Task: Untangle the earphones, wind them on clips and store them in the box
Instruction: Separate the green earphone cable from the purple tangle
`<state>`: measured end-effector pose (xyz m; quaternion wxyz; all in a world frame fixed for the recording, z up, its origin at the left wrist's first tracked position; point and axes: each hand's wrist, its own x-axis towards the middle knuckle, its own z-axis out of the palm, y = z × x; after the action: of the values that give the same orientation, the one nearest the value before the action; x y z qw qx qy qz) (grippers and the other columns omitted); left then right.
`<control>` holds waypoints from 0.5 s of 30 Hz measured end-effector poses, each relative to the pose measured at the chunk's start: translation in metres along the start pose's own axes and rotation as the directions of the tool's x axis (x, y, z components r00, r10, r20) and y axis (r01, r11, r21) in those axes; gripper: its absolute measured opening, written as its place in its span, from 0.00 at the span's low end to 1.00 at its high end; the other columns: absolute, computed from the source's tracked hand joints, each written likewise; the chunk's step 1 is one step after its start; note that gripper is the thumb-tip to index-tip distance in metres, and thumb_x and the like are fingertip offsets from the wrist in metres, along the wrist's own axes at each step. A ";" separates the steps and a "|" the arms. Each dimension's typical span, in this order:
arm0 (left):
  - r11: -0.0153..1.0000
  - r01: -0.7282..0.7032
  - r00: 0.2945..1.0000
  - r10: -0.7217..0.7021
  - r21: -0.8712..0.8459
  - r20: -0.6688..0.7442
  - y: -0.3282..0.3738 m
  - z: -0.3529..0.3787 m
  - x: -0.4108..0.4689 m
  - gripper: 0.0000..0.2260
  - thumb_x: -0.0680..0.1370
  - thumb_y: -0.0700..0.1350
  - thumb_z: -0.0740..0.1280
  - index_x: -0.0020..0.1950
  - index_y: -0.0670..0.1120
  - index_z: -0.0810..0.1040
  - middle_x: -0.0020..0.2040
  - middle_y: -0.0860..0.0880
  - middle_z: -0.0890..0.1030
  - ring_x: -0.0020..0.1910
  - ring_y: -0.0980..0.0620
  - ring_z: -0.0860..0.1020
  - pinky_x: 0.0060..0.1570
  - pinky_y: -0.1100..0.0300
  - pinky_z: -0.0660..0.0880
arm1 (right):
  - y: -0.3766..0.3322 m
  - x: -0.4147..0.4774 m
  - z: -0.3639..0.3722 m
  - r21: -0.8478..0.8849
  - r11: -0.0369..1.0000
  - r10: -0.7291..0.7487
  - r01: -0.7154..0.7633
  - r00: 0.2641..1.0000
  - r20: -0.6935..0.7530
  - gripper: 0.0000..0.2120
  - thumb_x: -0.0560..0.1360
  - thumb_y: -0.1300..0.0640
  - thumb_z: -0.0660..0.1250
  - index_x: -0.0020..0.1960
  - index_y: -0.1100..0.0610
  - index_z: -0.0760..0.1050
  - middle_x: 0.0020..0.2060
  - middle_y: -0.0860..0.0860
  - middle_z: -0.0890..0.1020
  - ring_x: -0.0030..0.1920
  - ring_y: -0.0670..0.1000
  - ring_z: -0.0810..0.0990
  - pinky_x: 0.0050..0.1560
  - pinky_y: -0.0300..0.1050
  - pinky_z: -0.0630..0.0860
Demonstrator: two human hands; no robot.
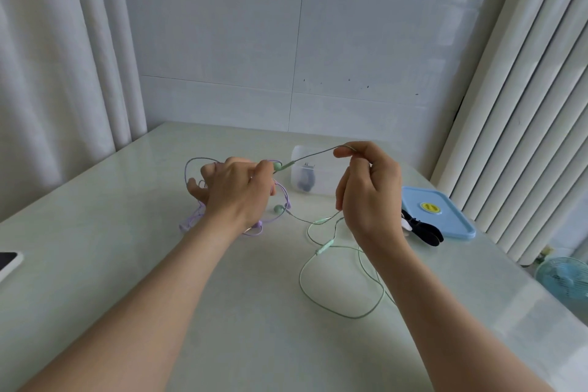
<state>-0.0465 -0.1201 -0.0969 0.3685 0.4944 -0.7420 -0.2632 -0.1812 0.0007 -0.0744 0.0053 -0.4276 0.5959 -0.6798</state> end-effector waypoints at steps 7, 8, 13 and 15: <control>0.999 -0.042 0.970 0.045 -0.017 0.240 -0.003 -0.001 -0.001 0.26 0.75 0.65 0.54 0.41 0.50 0.85 0.42 0.54 0.86 0.61 0.46 0.62 0.65 0.46 0.64 | -0.005 0.001 -0.005 -0.007 0.995 0.102 -0.102 0.994 -0.045 0.17 0.79 0.63 0.54 0.41 0.58 0.80 0.28 0.54 0.84 0.23 0.53 0.69 0.24 0.40 0.66; 0.999 -0.031 0.960 0.040 -0.034 0.277 -0.003 0.000 -0.001 0.26 0.73 0.68 0.56 0.40 0.51 0.85 0.44 0.53 0.84 0.64 0.47 0.62 0.64 0.45 0.72 | -0.005 0.002 -0.006 0.028 0.992 0.127 -0.126 0.992 -0.017 0.17 0.80 0.63 0.53 0.41 0.59 0.79 0.32 0.53 0.86 0.23 0.54 0.70 0.24 0.40 0.67; 0.973 -0.179 0.899 0.100 0.148 0.426 -0.002 0.003 -0.009 0.23 0.71 0.75 0.58 0.39 0.64 0.87 0.69 0.60 0.77 0.78 0.56 0.50 0.75 0.42 0.58 | -0.005 0.005 -0.006 0.144 0.951 0.241 -0.273 0.949 0.205 0.13 0.81 0.64 0.48 0.45 0.59 0.70 0.42 0.56 0.89 0.24 0.60 0.78 0.29 0.45 0.64; 0.964 -0.197 0.895 0.103 0.178 0.433 -0.005 0.004 -0.008 0.23 0.70 0.76 0.56 0.39 0.65 0.86 0.67 0.55 0.81 0.80 0.56 0.50 0.75 0.39 0.50 | -0.006 0.004 -0.006 0.176 0.905 0.323 -0.387 0.895 0.309 0.12 0.82 0.63 0.47 0.49 0.57 0.68 0.41 0.59 0.88 0.31 0.63 0.84 0.32 0.47 0.63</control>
<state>-0.0456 -0.1146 -0.1054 0.1633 0.4042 -0.8642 -0.2513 -0.1845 0.0049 -0.0669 0.2620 -0.3967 0.5740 -0.6667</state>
